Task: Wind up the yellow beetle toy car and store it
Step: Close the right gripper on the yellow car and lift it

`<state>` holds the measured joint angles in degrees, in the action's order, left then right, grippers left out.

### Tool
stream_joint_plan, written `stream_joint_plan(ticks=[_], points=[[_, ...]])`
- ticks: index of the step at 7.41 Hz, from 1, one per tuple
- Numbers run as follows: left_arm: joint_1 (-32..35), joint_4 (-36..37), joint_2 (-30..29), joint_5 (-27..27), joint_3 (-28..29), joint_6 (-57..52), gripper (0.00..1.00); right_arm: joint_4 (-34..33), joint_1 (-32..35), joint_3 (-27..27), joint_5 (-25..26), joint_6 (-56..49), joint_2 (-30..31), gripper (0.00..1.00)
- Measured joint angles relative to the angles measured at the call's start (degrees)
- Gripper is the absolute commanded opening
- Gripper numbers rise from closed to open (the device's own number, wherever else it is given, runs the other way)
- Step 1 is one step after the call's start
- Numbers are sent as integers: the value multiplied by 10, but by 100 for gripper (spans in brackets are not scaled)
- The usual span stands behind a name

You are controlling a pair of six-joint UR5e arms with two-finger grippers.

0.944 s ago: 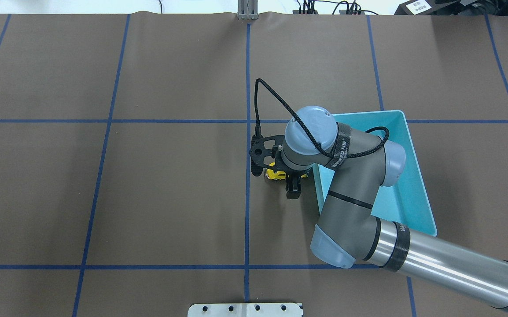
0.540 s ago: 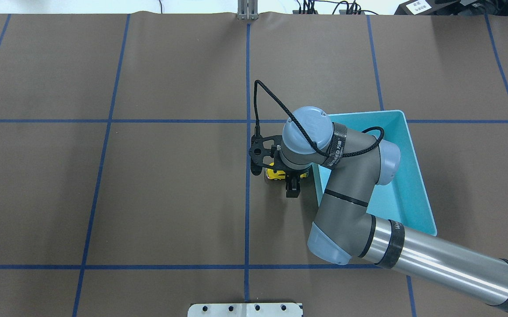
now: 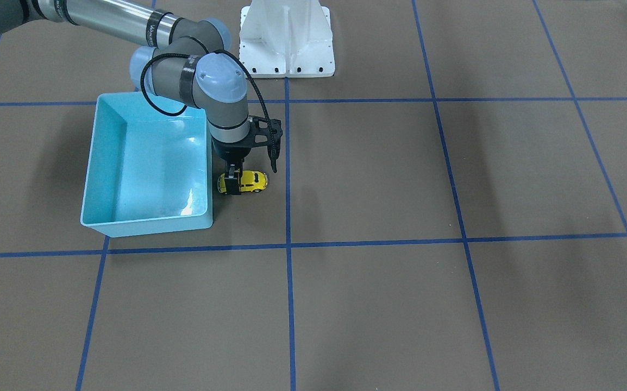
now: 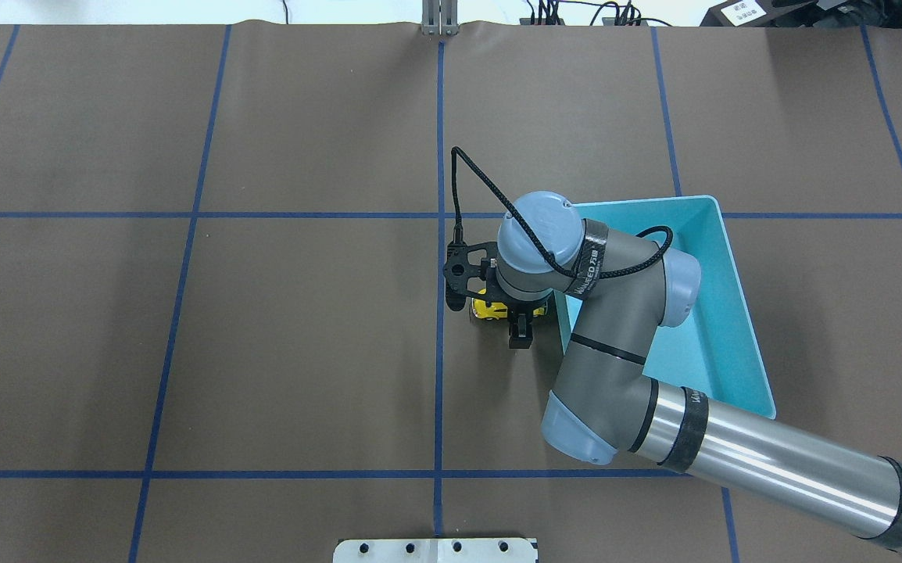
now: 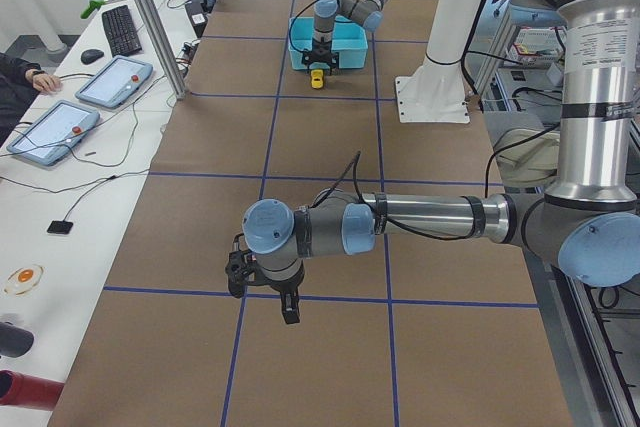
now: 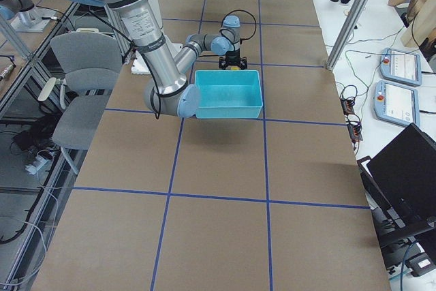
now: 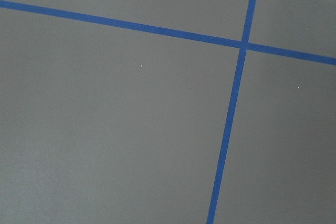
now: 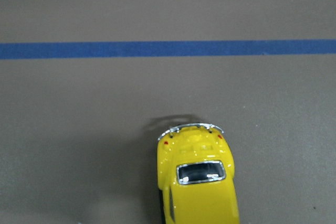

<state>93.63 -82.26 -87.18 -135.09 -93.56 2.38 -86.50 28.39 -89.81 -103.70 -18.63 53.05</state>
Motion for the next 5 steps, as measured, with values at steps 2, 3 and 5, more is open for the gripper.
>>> stream_joint_plan(ticks=[2,3,5], points=[[0,0,1,0,0,0,100,19,0,12,-1,3,-2,0],[1,0,1,0,0,0,100,21,1,12,-4,3,-3,0],[1,0,1,0,0,0,100,11,6,5,-20,6,-9,0]])
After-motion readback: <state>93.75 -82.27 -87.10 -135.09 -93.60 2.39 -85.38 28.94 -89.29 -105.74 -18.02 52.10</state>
